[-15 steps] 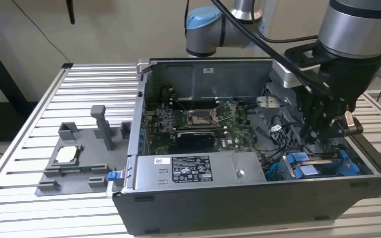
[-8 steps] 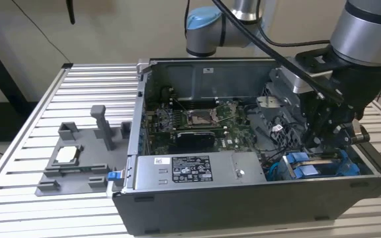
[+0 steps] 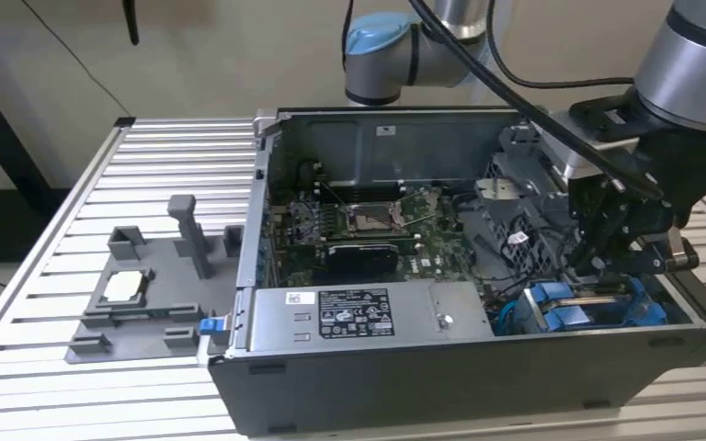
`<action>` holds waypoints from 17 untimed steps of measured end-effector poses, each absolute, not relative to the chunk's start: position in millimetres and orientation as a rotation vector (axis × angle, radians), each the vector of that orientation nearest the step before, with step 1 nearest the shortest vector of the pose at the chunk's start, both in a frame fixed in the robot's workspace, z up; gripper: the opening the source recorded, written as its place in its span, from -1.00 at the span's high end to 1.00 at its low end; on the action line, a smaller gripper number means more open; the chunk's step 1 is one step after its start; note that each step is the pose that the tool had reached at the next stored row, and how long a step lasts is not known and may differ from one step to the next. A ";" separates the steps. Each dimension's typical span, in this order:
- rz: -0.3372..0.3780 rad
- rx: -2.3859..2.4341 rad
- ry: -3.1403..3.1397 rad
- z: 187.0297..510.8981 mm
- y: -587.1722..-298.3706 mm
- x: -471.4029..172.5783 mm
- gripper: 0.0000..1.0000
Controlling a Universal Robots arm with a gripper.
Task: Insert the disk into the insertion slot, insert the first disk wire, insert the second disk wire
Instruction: 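Insert the second disk wire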
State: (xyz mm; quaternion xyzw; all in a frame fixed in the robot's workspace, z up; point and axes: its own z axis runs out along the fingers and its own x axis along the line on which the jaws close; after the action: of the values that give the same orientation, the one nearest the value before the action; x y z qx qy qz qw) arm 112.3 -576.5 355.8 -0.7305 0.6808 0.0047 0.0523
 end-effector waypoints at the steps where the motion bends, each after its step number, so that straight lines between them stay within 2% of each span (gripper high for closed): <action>1: 0.025 -2.223 2.073 355.6 -576.9 113.1 0.68; 8: 0.094 -2.247 2.102 354.5 -579.4 117.1 0.68; 17: 0.097 -2.225 2.126 351.5 -580.0 123.6 0.68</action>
State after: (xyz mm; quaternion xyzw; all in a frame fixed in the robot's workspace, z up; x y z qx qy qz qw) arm 123.6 -580.0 351.5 -0.7223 0.6902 0.0316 0.0313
